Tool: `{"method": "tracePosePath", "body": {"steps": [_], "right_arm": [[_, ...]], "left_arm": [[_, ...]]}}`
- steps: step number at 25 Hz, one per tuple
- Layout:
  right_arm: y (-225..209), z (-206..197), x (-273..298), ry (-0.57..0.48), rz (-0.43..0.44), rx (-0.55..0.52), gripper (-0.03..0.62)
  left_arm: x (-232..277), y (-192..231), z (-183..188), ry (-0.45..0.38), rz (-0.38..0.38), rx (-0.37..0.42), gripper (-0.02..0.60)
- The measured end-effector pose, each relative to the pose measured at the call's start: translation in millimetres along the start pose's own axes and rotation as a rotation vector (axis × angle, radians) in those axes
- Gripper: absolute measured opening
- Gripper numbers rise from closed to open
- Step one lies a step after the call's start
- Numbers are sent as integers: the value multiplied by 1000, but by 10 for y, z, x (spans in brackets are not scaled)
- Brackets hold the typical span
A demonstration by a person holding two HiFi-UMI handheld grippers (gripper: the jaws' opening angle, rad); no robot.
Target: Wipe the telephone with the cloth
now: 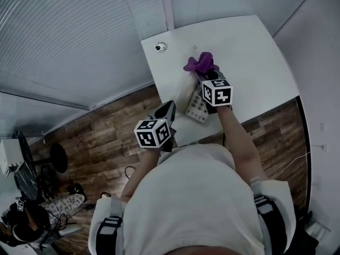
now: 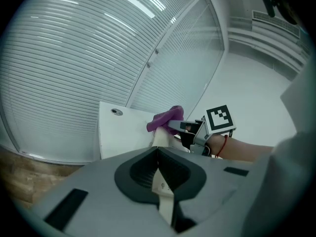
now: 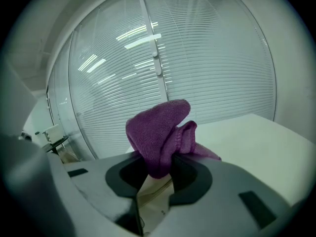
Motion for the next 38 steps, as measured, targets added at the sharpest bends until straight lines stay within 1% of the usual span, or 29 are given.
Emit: {"method": "tracePosePath", "body": {"steps": [5, 12, 17, 32, 38], "right_arm": [[21, -99, 24, 42, 13, 4, 120], [5, -131, 22, 65, 34, 2, 120], [59, -171, -36, 83, 52, -22, 120], [218, -279, -140, 103, 94, -46, 120], [315, -352, -236, 109, 118, -63, 120]], "left_arm": [[-23, -3, -45, 4, 4, -9, 20], [-15, -42, -110, 15, 0, -13, 20], [-50, -56, -140, 14, 4, -14, 20], [-89, -22, -129, 8, 11, -12, 20], [-140, -45, -179, 13, 10, -13, 20]]}}
Point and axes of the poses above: the fingertips, and each gripper's own axes: x forward along the fingers, y to its left, z out of its top, the point moved 9 cm from there along -x, backward along the fingers, and after that the axes turned 4 degrees about x, right-handed, at the moved point
